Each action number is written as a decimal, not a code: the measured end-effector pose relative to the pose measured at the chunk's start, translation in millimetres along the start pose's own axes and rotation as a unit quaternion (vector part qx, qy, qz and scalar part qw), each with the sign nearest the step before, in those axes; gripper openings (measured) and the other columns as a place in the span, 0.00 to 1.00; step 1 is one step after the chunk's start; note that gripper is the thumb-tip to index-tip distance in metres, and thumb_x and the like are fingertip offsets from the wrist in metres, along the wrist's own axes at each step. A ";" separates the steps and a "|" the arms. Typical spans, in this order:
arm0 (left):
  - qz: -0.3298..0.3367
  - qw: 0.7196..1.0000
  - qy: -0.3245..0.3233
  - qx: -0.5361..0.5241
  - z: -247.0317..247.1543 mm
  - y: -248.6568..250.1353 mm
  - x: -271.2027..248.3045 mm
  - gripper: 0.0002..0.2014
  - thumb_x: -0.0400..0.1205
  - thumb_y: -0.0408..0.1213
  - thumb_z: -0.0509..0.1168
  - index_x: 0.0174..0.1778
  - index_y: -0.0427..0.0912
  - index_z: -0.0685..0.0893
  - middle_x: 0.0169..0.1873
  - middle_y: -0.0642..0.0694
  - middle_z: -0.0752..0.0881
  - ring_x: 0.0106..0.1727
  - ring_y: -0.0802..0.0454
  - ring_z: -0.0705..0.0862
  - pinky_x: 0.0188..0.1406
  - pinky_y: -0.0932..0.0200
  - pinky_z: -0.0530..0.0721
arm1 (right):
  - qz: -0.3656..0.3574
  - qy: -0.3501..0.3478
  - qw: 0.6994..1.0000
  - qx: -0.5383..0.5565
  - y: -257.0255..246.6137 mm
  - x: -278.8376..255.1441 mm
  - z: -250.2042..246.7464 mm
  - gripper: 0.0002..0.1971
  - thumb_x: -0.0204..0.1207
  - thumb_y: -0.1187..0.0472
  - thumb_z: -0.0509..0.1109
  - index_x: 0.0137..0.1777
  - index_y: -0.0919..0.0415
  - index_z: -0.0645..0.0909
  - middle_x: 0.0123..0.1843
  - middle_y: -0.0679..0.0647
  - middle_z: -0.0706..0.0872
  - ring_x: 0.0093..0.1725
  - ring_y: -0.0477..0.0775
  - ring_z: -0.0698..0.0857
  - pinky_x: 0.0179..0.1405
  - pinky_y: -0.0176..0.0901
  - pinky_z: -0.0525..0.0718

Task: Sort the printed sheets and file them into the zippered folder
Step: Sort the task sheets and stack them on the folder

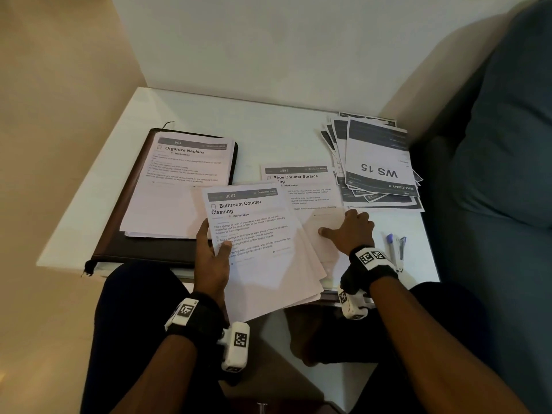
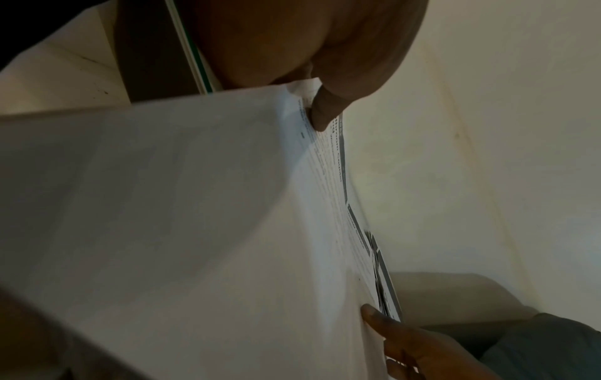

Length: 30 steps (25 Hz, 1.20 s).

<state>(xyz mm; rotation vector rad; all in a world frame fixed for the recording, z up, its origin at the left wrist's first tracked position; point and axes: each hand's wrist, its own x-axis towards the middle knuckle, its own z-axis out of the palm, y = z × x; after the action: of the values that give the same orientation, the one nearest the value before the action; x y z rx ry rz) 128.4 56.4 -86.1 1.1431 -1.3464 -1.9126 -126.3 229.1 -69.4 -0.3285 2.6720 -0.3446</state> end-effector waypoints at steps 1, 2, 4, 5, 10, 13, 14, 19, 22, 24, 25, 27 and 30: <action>0.004 1.000 0.000 0.005 -1.6 -1.6 1.5 0.30 0.90 0.26 0.63 0.85 0.54 0.68 0.72 0.49 0.85 0.68 0.50 0.88 0.60 0.52 0.91 | 0.005 0.001 1.000 -0.001 0.9 3.4 2.0 0.48 0.68 0.35 0.80 0.79 0.64 0.66 0.75 0.65 0.68 0.77 0.70 0.68 0.71 0.69 0.77; 0.008 1.000 0.000 0.008 -2.2 -2.6 2.4 0.29 0.90 0.26 0.63 0.85 0.54 0.69 0.72 0.50 0.85 0.68 0.50 0.88 0.60 0.53 0.91 | 0.013 0.004 1.000 0.003 1.2 5.4 1.9 0.49 0.67 0.35 0.81 0.79 0.64 0.65 0.76 0.65 0.68 0.77 0.70 0.68 0.71 0.70 0.76; 0.009 1.000 0.000 0.014 -2.3 -5.8 4.4 0.28 0.90 0.26 0.63 0.84 0.54 0.70 0.72 0.50 0.85 0.69 0.49 0.87 0.62 0.50 0.90 | 0.023 0.004 1.000 0.012 3.0 9.4 1.4 0.52 0.65 0.35 0.82 0.81 0.62 0.63 0.77 0.65 0.68 0.78 0.71 0.68 0.72 0.71 0.75; 0.010 1.000 0.001 0.016 -1.8 -5.9 5.1 0.28 0.90 0.26 0.62 0.84 0.53 0.71 0.72 0.50 0.85 0.69 0.49 0.87 0.64 0.48 0.90 | 0.023 0.000 1.000 0.013 2.8 11.7 1.1 0.53 0.65 0.35 0.83 0.81 0.62 0.63 0.77 0.65 0.69 0.78 0.71 0.68 0.72 0.72 0.75; 0.017 1.000 0.002 0.017 -3.0 -5.3 5.5 0.27 0.90 0.26 0.63 0.84 0.51 0.71 0.73 0.49 0.85 0.69 0.50 0.87 0.62 0.54 0.90 | 0.010 -0.014 0.999 0.042 0.9 16.6 2.5 0.51 0.66 0.40 0.85 0.80 0.64 0.65 0.77 0.65 0.72 0.76 0.69 0.74 0.74 0.66 0.76; 0.021 1.000 0.005 0.022 -2.8 -6.0 5.2 0.27 0.90 0.25 0.62 0.84 0.50 0.71 0.73 0.48 0.85 0.69 0.51 0.86 0.59 0.59 0.90 | 0.008 0.003 0.995 0.101 3.3 13.4 -2.7 0.38 0.71 0.48 0.84 0.73 0.67 0.73 0.72 0.65 0.78 0.70 0.66 0.79 0.67 0.55 0.79; 0.021 1.000 0.004 0.021 -2.7 -6.0 5.1 0.27 0.90 0.25 0.62 0.84 0.50 0.71 0.73 0.49 0.84 0.70 0.50 0.86 0.63 0.55 0.90 | 0.006 0.006 0.994 0.109 5.7 14.0 -3.6 0.32 0.72 0.50 0.83 0.69 0.67 0.77 0.68 0.65 0.82 0.67 0.66 0.82 0.63 0.53 0.80; 0.012 1.000 0.006 0.018 -1.8 -5.8 4.3 0.27 0.90 0.26 0.63 0.83 0.53 0.72 0.72 0.51 0.85 0.71 0.50 0.86 0.69 0.45 0.88 | -0.052 0.020 0.990 0.129 10.4 12.4 -14.0 0.16 0.79 0.53 0.77 0.59 0.64 0.89 0.56 0.61 0.92 0.58 0.64 0.88 0.57 0.47 0.82; 0.013 1.000 0.008 0.023 -1.7 -6.5 6.2 0.26 0.90 0.27 0.63 0.83 0.53 0.72 0.72 0.52 0.85 0.71 0.50 0.85 0.71 0.42 0.86 | -0.099 0.090 0.977 0.165 5.5 8.9 -35.8 0.10 0.80 0.57 0.75 0.54 0.61 0.92 0.48 0.60 0.93 0.50 0.63 0.90 0.56 0.51 0.87; 0.011 1.000 0.012 0.023 -1.1 -7.9 7.7 0.26 0.90 0.27 0.62 0.83 0.53 0.72 0.72 0.52 0.85 0.71 0.50 0.85 0.72 0.40 0.85 | -0.124 0.126 0.969 0.170 2.3 7.9 -53.6 0.09 0.81 0.58 0.73 0.55 0.60 0.92 0.46 0.59 0.93 0.47 0.62 0.90 0.55 0.56 0.89; 0.012 1.000 0.013 0.022 -0.8 -8.1 8.0 0.26 0.90 0.27 0.62 0.83 0.53 0.72 0.73 0.52 0.85 0.72 0.50 0.85 0.73 0.40 0.85 | -0.136 0.146 0.964 0.175 0.9 6.9 -64.0 0.10 0.82 0.58 0.72 0.57 0.59 0.91 0.47 0.58 0.93 0.47 0.62 0.89 0.55 0.56 0.89; 0.012 1.000 0.012 0.021 -0.9 -7.1 7.5 0.26 0.90 0.27 0.63 0.83 0.54 0.72 0.73 0.52 0.84 0.72 0.49 0.85 0.72 0.39 0.85 | -0.145 0.198 0.946 0.212 0.4 5.3 -84.5 0.11 0.84 0.59 0.69 0.60 0.60 0.89 0.51 0.53 0.90 0.50 0.59 0.89 0.56 0.55 0.89; 0.002 1.000 0.019 0.018 -0.5 -7.1 8.6 0.27 0.91 0.28 0.63 0.83 0.55 0.72 0.73 0.52 0.84 0.72 0.48 0.85 0.72 0.39 0.86 | -0.108 0.249 0.895 0.353 5.8 2.5 -110.5 0.11 0.84 0.59 0.70 0.63 0.58 0.87 0.55 0.50 0.89 0.52 0.53 0.90 0.52 0.48 0.89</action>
<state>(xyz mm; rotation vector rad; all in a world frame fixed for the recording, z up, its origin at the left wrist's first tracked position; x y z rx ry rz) 124.9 51.9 -95.7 1.1862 -1.3677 -1.8614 -177.9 254.7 25.1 -0.3329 2.7315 -1.6018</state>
